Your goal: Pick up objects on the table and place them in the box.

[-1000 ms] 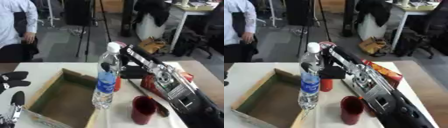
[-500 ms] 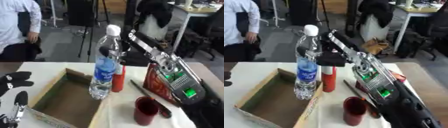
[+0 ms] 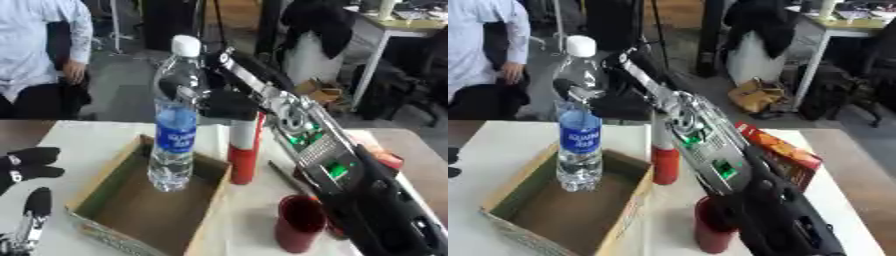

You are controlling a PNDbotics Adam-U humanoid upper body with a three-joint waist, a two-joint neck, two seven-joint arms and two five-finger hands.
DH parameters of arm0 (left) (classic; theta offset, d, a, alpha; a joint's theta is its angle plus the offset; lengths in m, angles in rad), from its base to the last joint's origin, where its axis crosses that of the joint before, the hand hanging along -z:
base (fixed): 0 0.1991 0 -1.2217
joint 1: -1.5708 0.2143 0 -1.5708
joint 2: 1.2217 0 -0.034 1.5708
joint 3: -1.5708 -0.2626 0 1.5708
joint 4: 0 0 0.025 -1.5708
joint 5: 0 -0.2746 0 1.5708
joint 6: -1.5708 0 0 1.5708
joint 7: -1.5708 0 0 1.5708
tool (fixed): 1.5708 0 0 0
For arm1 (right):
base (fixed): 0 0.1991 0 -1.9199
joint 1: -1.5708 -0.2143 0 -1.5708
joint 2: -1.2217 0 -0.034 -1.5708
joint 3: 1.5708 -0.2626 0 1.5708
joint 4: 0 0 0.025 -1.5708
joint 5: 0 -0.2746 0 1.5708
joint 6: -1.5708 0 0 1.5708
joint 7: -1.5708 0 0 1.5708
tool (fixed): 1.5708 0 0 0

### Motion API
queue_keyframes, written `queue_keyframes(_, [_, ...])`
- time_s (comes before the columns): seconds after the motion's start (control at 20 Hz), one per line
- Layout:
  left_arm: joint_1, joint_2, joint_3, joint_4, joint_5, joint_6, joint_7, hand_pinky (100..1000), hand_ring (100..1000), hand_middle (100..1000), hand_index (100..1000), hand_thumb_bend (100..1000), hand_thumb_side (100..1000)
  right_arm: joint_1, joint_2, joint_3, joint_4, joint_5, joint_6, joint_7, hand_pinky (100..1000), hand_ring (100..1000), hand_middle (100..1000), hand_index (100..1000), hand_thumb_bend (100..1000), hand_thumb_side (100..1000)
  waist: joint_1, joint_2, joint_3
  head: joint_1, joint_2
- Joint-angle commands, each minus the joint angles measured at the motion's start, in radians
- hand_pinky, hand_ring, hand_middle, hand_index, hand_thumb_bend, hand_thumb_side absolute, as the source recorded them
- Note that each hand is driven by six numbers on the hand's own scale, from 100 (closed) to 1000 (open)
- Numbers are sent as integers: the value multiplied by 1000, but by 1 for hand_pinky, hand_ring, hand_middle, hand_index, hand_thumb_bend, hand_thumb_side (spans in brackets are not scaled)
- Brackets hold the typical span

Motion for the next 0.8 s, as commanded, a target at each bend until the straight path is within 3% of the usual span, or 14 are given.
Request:
queue_keyframes(0.05, [-9, 6, -6, -15, 9, -2, -8, 838, 810, 800, 755, 100, 804, -41, 32, -16, 56, 46, -18, 0, 610, 539, 329, 460, 356, 736, 3, -15, 9, -20, 0])
queue_keyframes(0.55, [-14, 2, -11, -15, 17, -6, -22, 838, 811, 801, 755, 100, 804, -62, 112, -23, 250, 154, -89, 4, 625, 548, 328, 461, 361, 732, 0, -7, 36, -41, -5])
queue_keyframes(0.6, [-15, 2, -11, -15, 18, -6, -23, 838, 811, 801, 755, 100, 804, -62, 117, -26, 264, 160, -97, 2, 626, 548, 328, 461, 378, 660, 0, -7, 38, -42, -5])
queue_keyframes(0.65, [-16, 1, -12, -15, 18, -7, -24, 838, 810, 801, 755, 100, 803, -60, 122, -28, 280, 167, -104, 0, 627, 548, 328, 461, 361, 732, 1, -6, 40, -42, -5])
queue_keyframes(0.8, [-17, 0, -13, -15, 19, -7, -27, 838, 810, 801, 756, 100, 803, -56, 133, -31, 322, 187, -127, -9, 633, 556, 331, 462, 364, 736, 2, -5, 44, -44, -6])
